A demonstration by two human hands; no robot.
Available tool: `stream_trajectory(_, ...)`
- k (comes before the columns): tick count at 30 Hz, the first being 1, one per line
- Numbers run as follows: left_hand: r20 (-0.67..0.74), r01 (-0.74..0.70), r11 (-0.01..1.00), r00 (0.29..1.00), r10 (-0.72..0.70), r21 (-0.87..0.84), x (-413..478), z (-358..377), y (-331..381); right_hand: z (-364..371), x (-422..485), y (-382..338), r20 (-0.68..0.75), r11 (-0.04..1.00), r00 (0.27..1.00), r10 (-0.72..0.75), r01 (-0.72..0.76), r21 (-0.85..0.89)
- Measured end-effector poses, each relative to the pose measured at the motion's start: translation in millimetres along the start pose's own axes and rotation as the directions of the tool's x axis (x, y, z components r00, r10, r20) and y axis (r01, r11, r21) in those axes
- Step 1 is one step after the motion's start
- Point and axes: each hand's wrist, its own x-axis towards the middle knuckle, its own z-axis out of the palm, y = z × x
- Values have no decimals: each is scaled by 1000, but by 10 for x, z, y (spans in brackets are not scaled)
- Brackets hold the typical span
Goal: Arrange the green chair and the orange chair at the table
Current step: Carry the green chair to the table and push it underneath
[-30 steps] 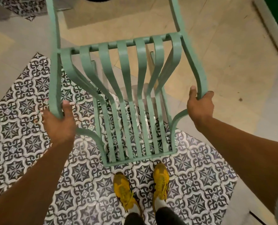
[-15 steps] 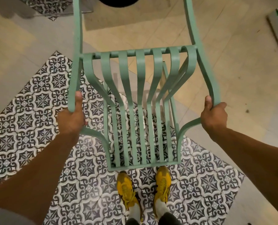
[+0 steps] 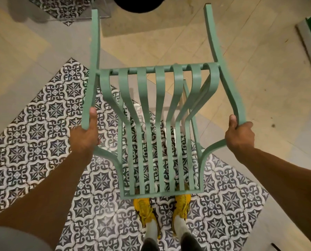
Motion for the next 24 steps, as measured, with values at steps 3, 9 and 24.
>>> stream_trajectory(3, 1, 21, 1000, 1000, -21, 8, -69, -68, -22, -57, -98, 0, 7, 1000, 1000, 16, -16, -11)
stream_trajectory(9, 22, 7, 999, 1000, -8, 41, -250, -258, 22, -240, -296, -21, -3, 999, 1000, 30, -30, -45)
stream_trajectory(24, 53, 23, 990, 998, -31, 142, -709, -805, 182, -798, -720, -268, 82, 988, 993, 83, -71, -138)
